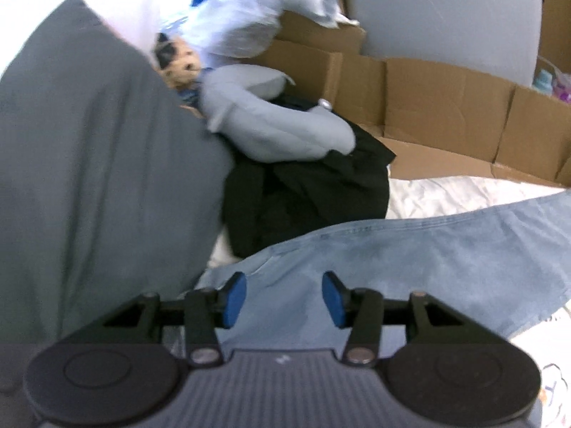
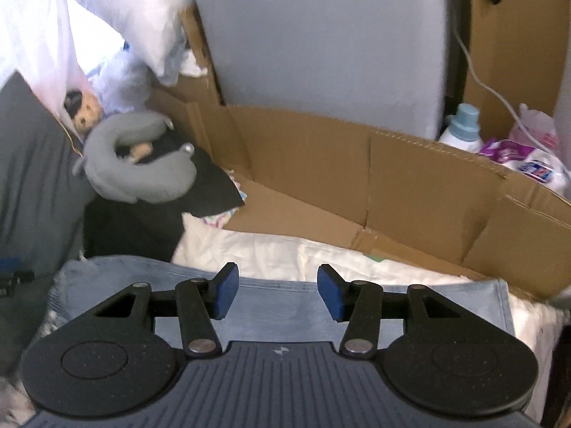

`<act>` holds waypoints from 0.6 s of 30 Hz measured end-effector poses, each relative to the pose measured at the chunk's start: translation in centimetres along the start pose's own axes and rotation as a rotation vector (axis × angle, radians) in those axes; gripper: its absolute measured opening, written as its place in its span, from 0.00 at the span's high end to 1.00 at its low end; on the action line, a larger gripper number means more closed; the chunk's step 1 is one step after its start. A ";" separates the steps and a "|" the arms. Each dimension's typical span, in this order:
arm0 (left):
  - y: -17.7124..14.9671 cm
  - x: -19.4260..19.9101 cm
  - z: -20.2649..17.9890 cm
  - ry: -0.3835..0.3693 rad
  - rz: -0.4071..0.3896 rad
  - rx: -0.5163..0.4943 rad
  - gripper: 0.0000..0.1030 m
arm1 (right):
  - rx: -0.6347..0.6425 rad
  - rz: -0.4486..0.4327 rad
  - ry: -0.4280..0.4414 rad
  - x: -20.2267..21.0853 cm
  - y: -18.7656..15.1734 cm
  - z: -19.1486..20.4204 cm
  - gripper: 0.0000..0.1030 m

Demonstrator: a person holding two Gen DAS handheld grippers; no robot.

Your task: Fold clothes

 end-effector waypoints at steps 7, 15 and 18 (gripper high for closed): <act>-1.3 6.7 1.8 -0.002 0.002 0.075 0.46 | -0.001 -0.009 -0.063 8.3 1.3 0.0 0.46; -3.5 14.1 2.6 -0.014 -0.031 0.140 0.44 | -0.033 -0.028 -0.106 18.3 0.8 -0.4 0.45; -4.7 16.7 2.6 -0.024 -0.030 0.183 0.44 | -0.038 -0.024 -0.080 21.4 0.0 -0.2 0.41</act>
Point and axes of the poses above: each gripper's, at about its wrist camera, not at the fingertips, and x roughly against the way its jaws point, z to its left, y to its top, the point moved 1 cm from there along -x, roughly the way its jaws point, and after that the axes turned 14 degrees about -y, right-handed, at the moved point
